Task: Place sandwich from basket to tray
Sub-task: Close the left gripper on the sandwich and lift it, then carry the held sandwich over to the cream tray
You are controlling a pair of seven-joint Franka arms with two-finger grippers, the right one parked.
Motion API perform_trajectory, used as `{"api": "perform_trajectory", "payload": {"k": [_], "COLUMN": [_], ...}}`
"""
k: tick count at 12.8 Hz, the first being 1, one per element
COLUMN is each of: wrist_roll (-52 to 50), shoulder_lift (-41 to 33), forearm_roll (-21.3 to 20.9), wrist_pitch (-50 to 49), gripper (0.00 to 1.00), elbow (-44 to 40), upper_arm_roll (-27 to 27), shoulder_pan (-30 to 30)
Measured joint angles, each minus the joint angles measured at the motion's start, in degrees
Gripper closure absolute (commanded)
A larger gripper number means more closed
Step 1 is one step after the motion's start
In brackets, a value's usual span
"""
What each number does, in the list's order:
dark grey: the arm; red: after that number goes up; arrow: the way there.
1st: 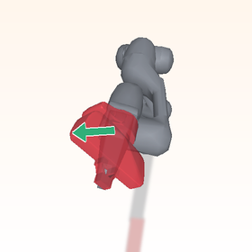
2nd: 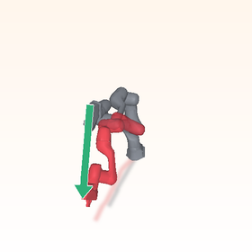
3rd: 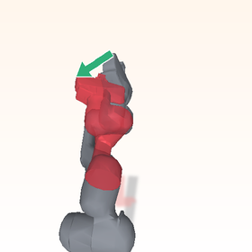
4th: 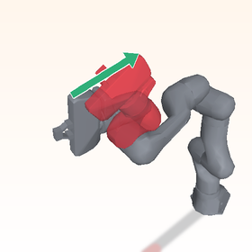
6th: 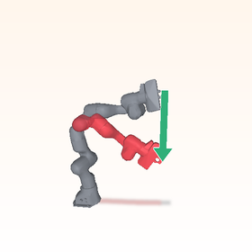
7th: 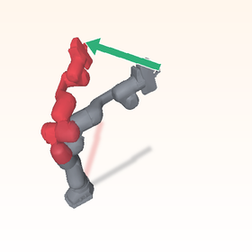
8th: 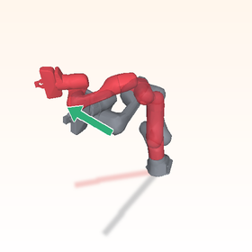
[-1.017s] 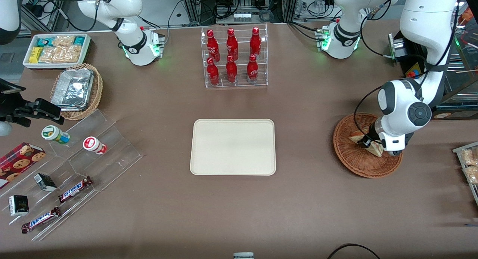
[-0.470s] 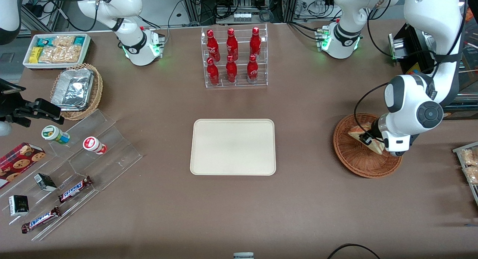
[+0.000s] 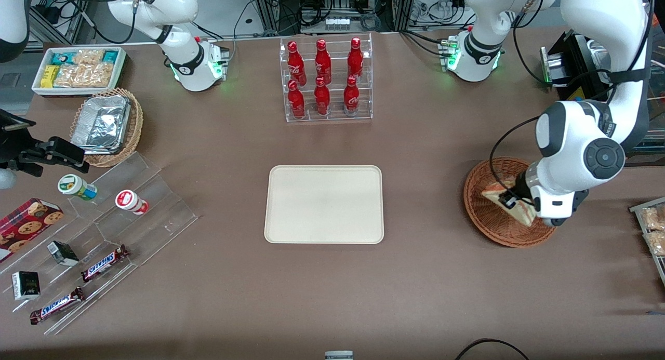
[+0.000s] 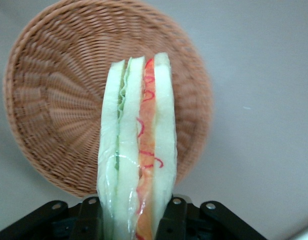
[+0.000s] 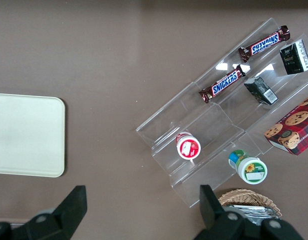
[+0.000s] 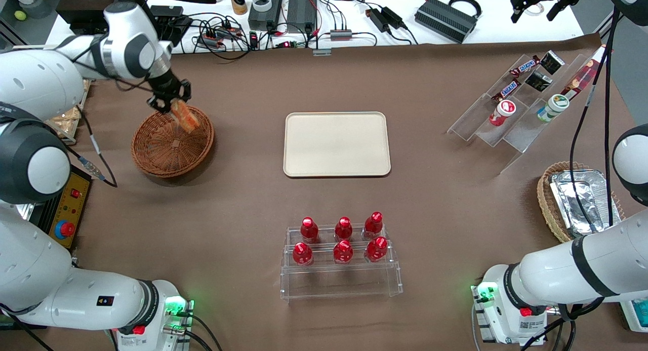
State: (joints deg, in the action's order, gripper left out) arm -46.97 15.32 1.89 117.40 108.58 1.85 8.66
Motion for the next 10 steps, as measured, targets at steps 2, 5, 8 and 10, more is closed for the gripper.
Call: {"api": "perform_trajectory", "payload": {"k": [2,5,8,10], "wrist_roll": [0.0,-0.1,0.9,4.1], "shoulder_lift": [1.6,5.6,10.1,13.1], "forearm_roll": [0.1,0.2,1.3,2.9], "wrist_pitch": [-0.3,-0.3,-0.2,-0.2], "gripper": [0.66,0.66,0.66,0.66], "elbow": [-3.3,-7.4,-11.0,-14.0], "upper_arm_roll": [-0.3,-0.6,-0.8,-0.8], "shoulder_pan": [4.5,11.7,18.8,23.3]}}
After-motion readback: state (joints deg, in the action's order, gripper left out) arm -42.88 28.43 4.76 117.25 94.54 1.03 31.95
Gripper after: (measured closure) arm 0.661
